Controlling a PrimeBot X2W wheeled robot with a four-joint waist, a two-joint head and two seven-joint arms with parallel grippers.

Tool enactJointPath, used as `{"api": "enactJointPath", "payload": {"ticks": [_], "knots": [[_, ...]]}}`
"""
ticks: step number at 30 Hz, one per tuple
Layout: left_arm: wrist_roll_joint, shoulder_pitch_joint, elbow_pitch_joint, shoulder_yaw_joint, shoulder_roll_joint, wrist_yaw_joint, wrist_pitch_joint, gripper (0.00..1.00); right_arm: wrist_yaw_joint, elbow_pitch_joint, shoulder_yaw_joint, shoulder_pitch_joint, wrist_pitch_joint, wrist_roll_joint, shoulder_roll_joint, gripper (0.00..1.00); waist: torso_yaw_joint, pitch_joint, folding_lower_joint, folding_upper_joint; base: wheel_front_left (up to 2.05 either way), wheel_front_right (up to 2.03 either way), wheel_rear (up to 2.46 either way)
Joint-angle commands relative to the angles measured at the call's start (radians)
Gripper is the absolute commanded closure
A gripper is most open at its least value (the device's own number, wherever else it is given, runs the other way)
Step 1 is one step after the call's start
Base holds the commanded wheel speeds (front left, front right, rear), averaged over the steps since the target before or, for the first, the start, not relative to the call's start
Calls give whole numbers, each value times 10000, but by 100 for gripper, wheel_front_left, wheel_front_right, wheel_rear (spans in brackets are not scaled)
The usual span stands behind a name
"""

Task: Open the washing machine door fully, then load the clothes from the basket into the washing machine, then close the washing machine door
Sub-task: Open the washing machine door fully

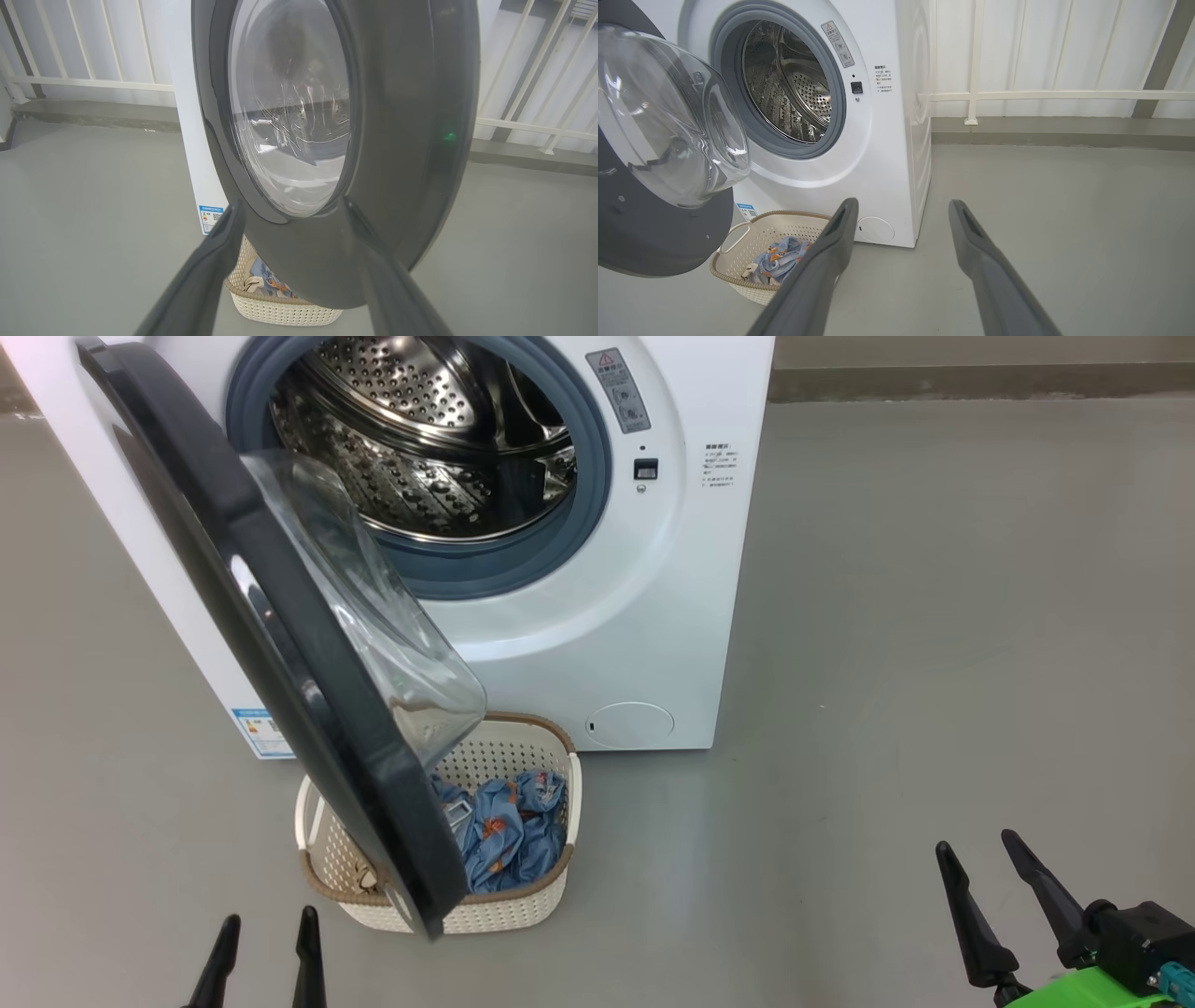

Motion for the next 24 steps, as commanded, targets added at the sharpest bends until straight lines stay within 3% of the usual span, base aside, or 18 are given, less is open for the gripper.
{"api": "enactJointPath", "payload": {"ticks": [1,24], "knots": [[-55,-279,-212,289,120,57,-63,0,27,-170,204,-135,-59,-13,-211,0,0,6,0,0,0,0,0],[-91,-403,-208,302,120,-25,-63,0,27,-86,51,-217,-59,-102,-35,0,30,97,0,0,0,0,0]]}}
